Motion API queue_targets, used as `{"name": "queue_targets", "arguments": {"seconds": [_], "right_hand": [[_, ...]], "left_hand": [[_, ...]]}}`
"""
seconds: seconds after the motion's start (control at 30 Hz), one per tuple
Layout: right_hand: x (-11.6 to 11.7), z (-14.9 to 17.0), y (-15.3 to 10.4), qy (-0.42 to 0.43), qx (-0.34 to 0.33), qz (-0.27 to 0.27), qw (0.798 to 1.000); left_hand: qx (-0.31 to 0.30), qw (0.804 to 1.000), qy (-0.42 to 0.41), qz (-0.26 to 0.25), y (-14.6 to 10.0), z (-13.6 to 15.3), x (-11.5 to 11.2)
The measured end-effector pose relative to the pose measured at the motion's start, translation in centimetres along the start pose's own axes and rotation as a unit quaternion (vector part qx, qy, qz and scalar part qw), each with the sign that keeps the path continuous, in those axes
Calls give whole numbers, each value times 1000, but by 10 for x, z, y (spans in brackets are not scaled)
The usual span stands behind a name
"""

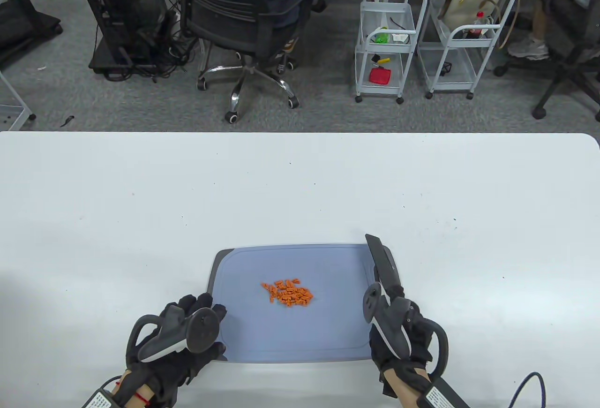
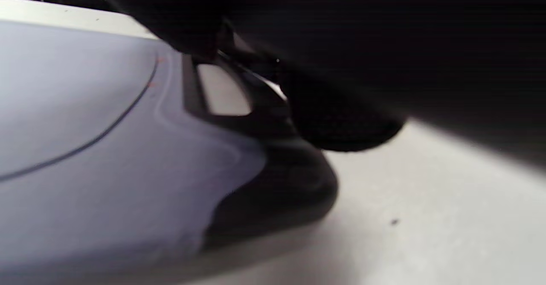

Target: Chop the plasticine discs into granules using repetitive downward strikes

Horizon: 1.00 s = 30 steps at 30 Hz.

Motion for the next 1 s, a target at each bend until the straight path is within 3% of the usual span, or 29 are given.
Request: {"name": "queue_targets", "arguments": {"seconds": [0.13, 0.2, 0.43, 0.53, 0.67, 0.77, 0.87, 1.0], "right_hand": [[4, -10, -4, -32, -16, 10, 999], [7, -12, -5, -45, -27, -11, 999], [5, 3, -3, 18, -3, -7, 1000], [-7, 10, -10, 56, -6, 51, 997], [-22, 15, -22, 148, -54, 130, 979], [-24, 13, -28, 190, -114, 159, 962], [-22, 6, -30, 203, -173, 153, 951], [-19, -5, -29, 172, -208, 128, 954]], "left_hand": [[-1, 1000, 1, -1, 0, 0, 0], [-3, 1000, 2, 0, 0, -1, -1], [-1, 1000, -2, -2, 2, 0, -1], [-6, 1000, -6, -17, 1, -1, 1], [-17, 999, -21, -46, 1, -1, 7], [-25, 997, -25, -71, 0, -1, 10], [-28, 995, -35, -94, 0, 0, 12], [-26, 993, -16, -113, 0, 0, 14]]}}
Point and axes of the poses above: the tracker on the back of each hand, its own z axis roughly to the little-finger side, its own y axis roughly from the wrist to the fingertips, x = y × z, the point moved 1 cm from there along y, roughly from the wrist to the fingertips, and after that the axes turned 14 degrees about -y, right-handed, at the moved point
